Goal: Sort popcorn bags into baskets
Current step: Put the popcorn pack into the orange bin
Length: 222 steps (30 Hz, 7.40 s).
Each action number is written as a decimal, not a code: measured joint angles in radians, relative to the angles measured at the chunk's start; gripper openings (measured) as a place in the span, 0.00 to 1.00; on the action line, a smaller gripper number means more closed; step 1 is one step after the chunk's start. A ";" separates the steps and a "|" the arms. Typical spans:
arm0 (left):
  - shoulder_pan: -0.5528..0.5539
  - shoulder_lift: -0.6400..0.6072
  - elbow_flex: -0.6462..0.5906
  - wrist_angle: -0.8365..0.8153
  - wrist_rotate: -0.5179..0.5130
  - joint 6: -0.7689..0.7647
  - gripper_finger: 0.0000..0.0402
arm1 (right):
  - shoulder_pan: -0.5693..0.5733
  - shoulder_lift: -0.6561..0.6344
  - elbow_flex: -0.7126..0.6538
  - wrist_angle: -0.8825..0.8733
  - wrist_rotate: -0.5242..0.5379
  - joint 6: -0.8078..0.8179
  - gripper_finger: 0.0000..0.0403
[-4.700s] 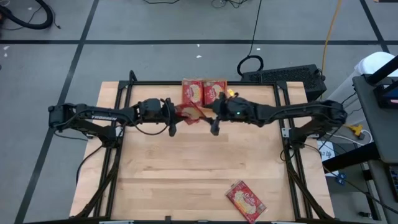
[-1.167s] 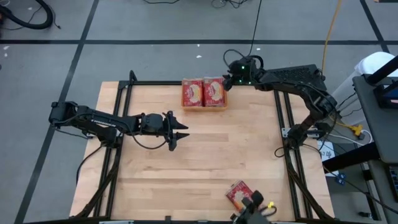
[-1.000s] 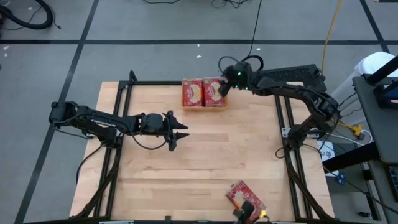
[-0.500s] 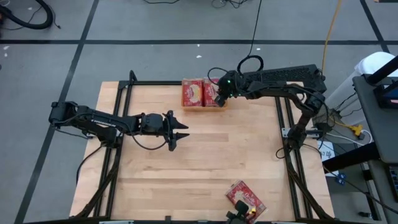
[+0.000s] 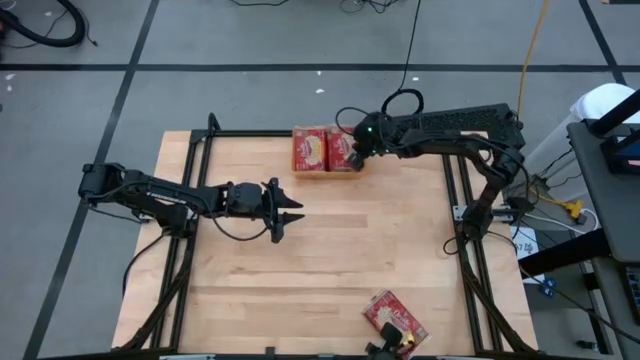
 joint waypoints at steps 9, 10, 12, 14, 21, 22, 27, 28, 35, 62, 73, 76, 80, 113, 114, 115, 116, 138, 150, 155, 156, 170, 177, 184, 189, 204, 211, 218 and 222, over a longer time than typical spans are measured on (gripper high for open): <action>-0.020 0.000 0.000 0.006 0.000 -0.002 0.34 | 0.083 -0.192 0.000 -0.033 -0.075 -0.002 0.02; -0.021 0.000 0.000 0.016 0.000 -0.002 0.34 | 0.101 -0.215 0.000 -0.058 -0.109 -0.006 0.02; -0.027 0.003 0.000 0.043 -0.001 -0.008 0.34 | 0.144 -0.261 0.000 -0.147 -0.185 -0.023 0.02; -0.039 0.028 0.000 0.090 -0.001 -0.008 0.35 | 0.198 -0.304 0.000 -0.248 -0.209 -0.026 0.02; -0.109 0.159 -0.001 0.261 -0.001 0.021 0.42 | 0.436 -0.446 -0.028 -0.514 -0.209 0.116 0.02; -0.119 0.181 -0.002 0.295 -0.001 0.023 0.43 | 0.476 -0.465 -0.047 -0.514 -0.212 0.154 0.02; -0.154 0.273 -0.001 0.449 0.000 0.005 0.48 | 0.676 -0.511 -0.126 -0.503 -0.212 0.382 0.02; -0.161 0.286 0.000 0.469 0.000 -0.001 0.49 | 0.717 -0.513 -0.143 -0.489 -0.212 0.425 0.02; -0.231 0.307 -0.001 0.539 0.001 -0.010 0.49 | 1.027 -0.489 -0.288 -0.176 -0.309 0.720 0.02; -0.255 0.307 0.000 0.571 0.002 0.077 0.37 | 1.096 -0.110 -0.351 0.099 -0.132 0.506 0.02; -0.216 0.307 0.000 0.560 -0.131 0.012 0.37 | 0.725 -0.135 -0.351 0.345 -0.269 -0.109 0.02; -0.194 0.307 0.000 0.535 -0.163 -0.002 0.37 | 0.706 -0.188 -0.351 0.319 -0.280 -0.105 0.02; -0.153 0.314 0.018 0.495 -0.182 -0.019 0.37 | 0.725 -0.271 -0.351 0.146 -0.200 0.001 0.02; -0.121 0.556 0.248 0.264 0.006 -0.011 0.37 | 0.782 0.057 -0.579 0.956 -0.108 0.106 0.02; -0.121 0.559 0.248 0.256 0.007 -0.011 0.37 | 0.784 0.050 -0.579 0.967 -0.107 0.084 0.02; -0.119 0.559 0.248 0.245 0.018 -0.011 0.37 | 0.784 0.038 -0.578 0.962 -0.108 0.063 0.02; -0.117 0.559 0.248 0.233 0.039 -0.013 0.37 | 0.784 0.023 -0.578 0.948 -0.113 0.047 0.02; -0.142 0.752 0.252 0.285 0.090 0.019 0.65 | 0.782 -0.297 -0.578 0.644 0.009 -0.006 0.02; -0.110 0.752 0.249 0.316 0.147 0.107 0.03 | 0.782 -0.284 -0.578 0.608 0.010 0.070 0.02; -0.081 0.659 0.246 0.257 0.142 0.165 0.01 | 0.782 -0.295 -0.578 0.522 0.091 0.132 0.02; -0.073 0.631 0.246 0.235 0.134 0.167 0.01 | 0.782 -0.306 -0.578 0.497 0.116 0.143 0.02; -0.037 0.295 0.248 -0.083 0.005 0.248 0.00 | 0.785 -0.442 -0.577 0.255 0.232 0.321 0.23; -0.037 0.204 0.249 -0.167 -0.079 0.256 0.00 | 0.807 -0.391 -0.579 0.208 0.109 0.434 0.47; -0.040 0.192 0.248 -0.186 -0.088 0.252 0.00 | 0.848 -0.217 -0.578 0.584 0.060 0.423 0.59; -0.041 0.191 0.248 -0.186 -0.100 0.237 0.01 | 0.834 -0.137 -0.579 0.747 0.117 0.370 0.54; -0.039 0.144 0.248 -0.157 -0.115 0.268 0.00 | 0.787 -0.128 -0.578 0.605 0.090 0.578 0.37; -0.041 0.143 0.248 -0.146 -0.115 0.264 0.00 | 0.781 -0.128 -0.578 0.741 0.332 0.542 0.55; -0.041 0.143 0.248 -0.148 -0.116 0.263 0.00 | 0.745 -0.128 -0.578 0.697 0.317 0.532 0.61; -0.041 0.143 0.248 -0.148 -0.116 0.263 0.00 | 0.738 -0.128 -0.578 0.629 0.264 0.527 0.60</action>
